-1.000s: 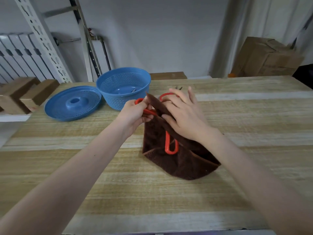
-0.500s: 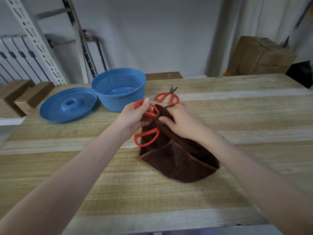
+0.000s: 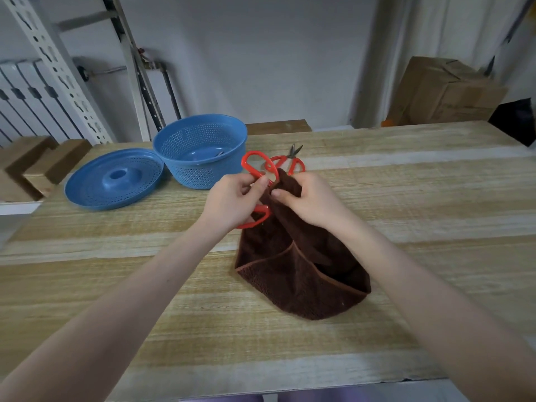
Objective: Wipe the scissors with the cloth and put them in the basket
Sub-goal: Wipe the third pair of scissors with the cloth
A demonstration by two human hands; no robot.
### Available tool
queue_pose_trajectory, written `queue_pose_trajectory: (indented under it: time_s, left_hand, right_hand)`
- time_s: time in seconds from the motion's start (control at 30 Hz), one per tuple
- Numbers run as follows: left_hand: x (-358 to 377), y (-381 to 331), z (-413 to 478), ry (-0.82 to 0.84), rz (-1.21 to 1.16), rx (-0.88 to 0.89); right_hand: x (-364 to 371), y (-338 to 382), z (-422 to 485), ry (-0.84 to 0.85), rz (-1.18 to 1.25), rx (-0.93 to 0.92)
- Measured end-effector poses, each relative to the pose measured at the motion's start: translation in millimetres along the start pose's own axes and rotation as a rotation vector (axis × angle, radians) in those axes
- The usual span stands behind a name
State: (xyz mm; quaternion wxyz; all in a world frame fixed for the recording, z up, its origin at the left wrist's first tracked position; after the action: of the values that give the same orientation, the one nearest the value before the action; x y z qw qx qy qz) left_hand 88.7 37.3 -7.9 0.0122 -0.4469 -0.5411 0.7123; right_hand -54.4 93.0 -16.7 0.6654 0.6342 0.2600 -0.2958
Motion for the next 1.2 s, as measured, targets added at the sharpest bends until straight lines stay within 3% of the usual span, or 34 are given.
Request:
queue_pose_trajectory:
  time_s: [0.2, 0.5, 0.57, 0.63, 0.8, 0.83, 0.93, 0.97, 1.03, 1.1, 1.2]
  left_hand:
    - [-4, -4, 4, 0.11, -0.222, -0.231]
    - [-4, -1, -4, 0.015, -0.326, -0.24]
    - [-4, -3, -1, 0.009, -0.324, -0.238]
    - [-2, -7, 1, -0.005, -0.335, -0.227]
    - [-20, 3, 0, -0.2, -0.644, -0.337]
    - [-21, 5, -1, -0.228, -0.695, -0.361]
    - [-17, 2, -1, -0.244, -0.79, -0.373]
    - [-15, -2, -1, -0.248, -0.795, -0.359]
    - [-14, -8, -2, -0.272, -0.789, -0.33]
    - [-13, -12, -4, -0.302, -0.788, -0.293]
    - [-9, -17, -6, -0.33, -0.796, -0.216]
  right_hand:
    - [9, 2, -6, 0.011, 0.029, -0.002]
    - [-14, -18, -20, 0.182, 0.188, -0.007]
    - [-12, -15, -17, 0.175, 0.089, -0.031]
    - [-9, -13, -11, 0.075, -0.088, -0.049]
    - [-42, -37, -26, -0.482, 0.187, 0.29]
    - [-39, -37, -29, -0.447, 0.109, 0.369]
    - [-6, -23, -24, 0.034, -0.308, 0.431]
    - [0, -16, -26, 0.094, -0.408, 0.421]
    - [-10, 3, -31, -0.133, -0.482, 0.311]
    - [-15, 21, -36, -0.345, -0.253, 0.099]
    - [-2, 32, -33, -0.237, 0.214, 0.005]
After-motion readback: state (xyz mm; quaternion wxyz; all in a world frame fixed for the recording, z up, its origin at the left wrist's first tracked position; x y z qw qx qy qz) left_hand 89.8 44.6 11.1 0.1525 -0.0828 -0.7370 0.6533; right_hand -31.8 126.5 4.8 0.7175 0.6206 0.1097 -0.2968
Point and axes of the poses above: each hand's wrist, its own z-axis towards the middle knuckle, its own x-axis out of the palm, y = z × x, the point moved 4 cm from there along z, towards the middle knuckle, and after that the axes turned 14 degrees about y, right-handed, at the moved point
